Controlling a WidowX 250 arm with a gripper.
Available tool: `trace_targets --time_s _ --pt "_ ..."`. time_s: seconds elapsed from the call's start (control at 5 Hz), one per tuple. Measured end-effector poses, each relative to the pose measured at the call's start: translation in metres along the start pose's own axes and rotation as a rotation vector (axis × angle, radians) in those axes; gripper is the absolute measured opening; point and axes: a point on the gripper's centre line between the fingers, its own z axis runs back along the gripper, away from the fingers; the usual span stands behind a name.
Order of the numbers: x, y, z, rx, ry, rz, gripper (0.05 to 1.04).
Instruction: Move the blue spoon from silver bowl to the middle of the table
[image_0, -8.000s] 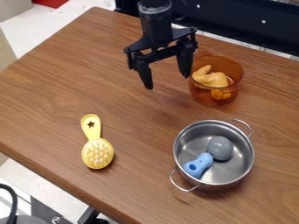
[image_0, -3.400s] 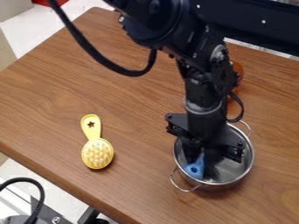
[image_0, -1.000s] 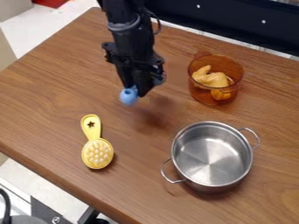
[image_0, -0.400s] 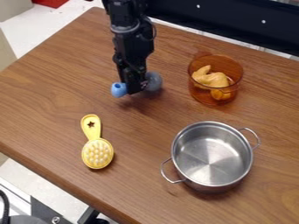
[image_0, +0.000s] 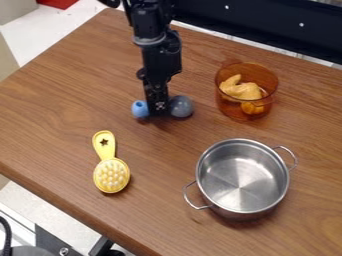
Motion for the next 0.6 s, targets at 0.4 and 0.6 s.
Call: trace_targets --time_s 0.4,0.6 --pt "0.0010 0.0001 0.0003 -0.001 -0.005 -0.018 0.907" --pt "0.0018 0.0005 0.0000 0.003 -0.011 -0.009 1.001"
